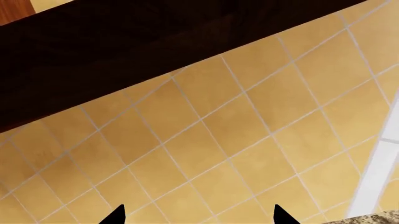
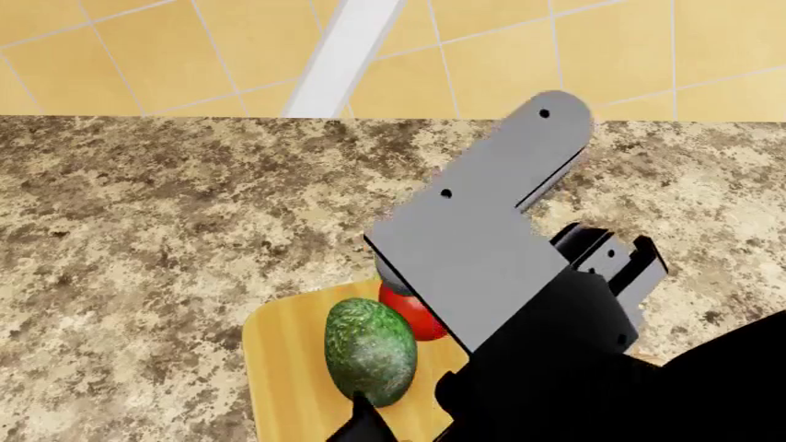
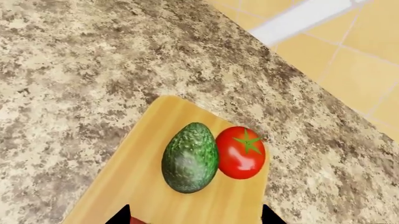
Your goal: Place the avocado, onion, tomato and bell pepper on the cutting board.
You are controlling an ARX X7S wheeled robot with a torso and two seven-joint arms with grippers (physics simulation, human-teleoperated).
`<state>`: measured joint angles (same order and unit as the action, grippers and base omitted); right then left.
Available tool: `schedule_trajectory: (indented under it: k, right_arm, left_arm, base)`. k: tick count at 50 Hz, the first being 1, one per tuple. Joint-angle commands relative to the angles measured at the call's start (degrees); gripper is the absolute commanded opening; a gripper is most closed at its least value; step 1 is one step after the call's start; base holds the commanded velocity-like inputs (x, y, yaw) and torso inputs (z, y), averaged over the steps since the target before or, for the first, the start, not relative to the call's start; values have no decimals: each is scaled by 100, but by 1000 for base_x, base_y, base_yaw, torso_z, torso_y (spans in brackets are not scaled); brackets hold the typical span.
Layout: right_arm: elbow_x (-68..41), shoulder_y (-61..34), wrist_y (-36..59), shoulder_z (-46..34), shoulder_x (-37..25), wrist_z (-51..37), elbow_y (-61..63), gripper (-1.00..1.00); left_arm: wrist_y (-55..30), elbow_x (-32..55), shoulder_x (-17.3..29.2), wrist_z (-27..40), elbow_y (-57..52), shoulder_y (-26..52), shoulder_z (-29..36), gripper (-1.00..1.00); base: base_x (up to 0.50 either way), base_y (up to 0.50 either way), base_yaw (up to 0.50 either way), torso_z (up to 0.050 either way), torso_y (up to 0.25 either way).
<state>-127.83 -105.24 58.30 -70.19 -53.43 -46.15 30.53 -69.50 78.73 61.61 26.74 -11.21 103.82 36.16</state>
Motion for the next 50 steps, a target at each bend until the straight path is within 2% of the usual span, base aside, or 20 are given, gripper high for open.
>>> schedule_trajectory:
  k: [1, 14, 26, 39, 50]
  right_arm:
    - [-150, -583, 308, 311, -100, 1, -123, 100]
    - [8, -914, 821, 361, -489, 74, -584, 100]
    - [609, -940, 1331, 284, -853, 115, -939, 100]
    - [1269, -555, 1263, 283, -1308, 382, -1174, 100]
    - [846, -557, 1262, 190, -1559, 84, -1442, 100]
  left_arm:
    - [14, -74, -119, -162, -17, 18, -136, 100]
    - [69, -125, -150, -210, 1, -26, -102, 100]
    - [164, -196, -225, -270, 72, -31, -94, 100]
    - [184, -149, -200, -255, 53, -91, -107, 100]
    - [164, -162, -219, -245, 45, -83, -82, 100]
  base:
    - [0, 0, 0, 0, 0]
    - [0, 0, 0, 0, 0]
    - [0, 0, 0, 0, 0]
    - [0, 0, 0, 0, 0]
    - [0, 0, 0, 0, 0]
